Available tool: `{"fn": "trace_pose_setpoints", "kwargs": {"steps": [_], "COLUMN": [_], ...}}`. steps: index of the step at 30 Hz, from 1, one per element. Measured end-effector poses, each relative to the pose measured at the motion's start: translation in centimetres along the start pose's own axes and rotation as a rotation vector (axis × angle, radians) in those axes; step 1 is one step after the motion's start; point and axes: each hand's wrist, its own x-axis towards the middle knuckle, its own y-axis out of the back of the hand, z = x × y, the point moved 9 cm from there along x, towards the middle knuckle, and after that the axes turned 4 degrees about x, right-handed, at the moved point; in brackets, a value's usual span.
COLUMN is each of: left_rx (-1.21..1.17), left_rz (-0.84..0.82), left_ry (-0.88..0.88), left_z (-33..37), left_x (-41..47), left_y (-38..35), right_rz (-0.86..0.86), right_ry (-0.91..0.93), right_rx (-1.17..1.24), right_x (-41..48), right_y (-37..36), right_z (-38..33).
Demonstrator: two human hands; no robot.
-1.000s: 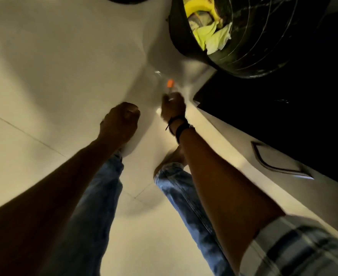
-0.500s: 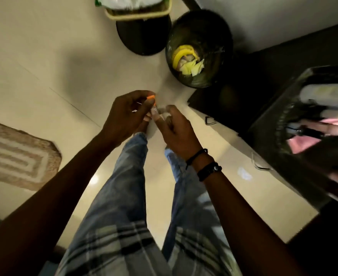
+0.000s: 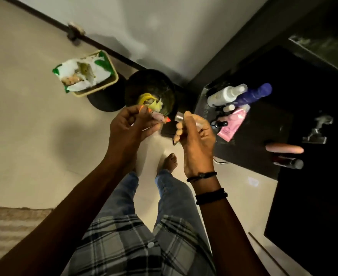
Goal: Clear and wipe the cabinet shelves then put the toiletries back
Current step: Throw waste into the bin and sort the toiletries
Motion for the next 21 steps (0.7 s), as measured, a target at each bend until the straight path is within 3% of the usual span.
{"fn": "trace_pose_setpoints", "kwargs": {"steps": [10, 14, 21], "left_rx": [0.15, 0.292, 0.61], "left_rz": [-0.207, -0.311, -0.282], "left_ry": [-0.073, -0.1, -0.323], "left_z": [-0.8, -2.1, -2.9], "left_x": [-0.2, -0.6, -3.0], "left_y": [-9.7, -13.4, -19.3], "right_rz": [0.173, 0.162, 0.184], "right_ry": [0.026, 0.022, 0.091], "right_rx": [0.091, 0.068, -0.071], "right_x": [0.2, 0.5, 0.6], "right_y": [7.8, 10.2, 13.8], "right_z": [-2.2, -2.4, -4.2]}}
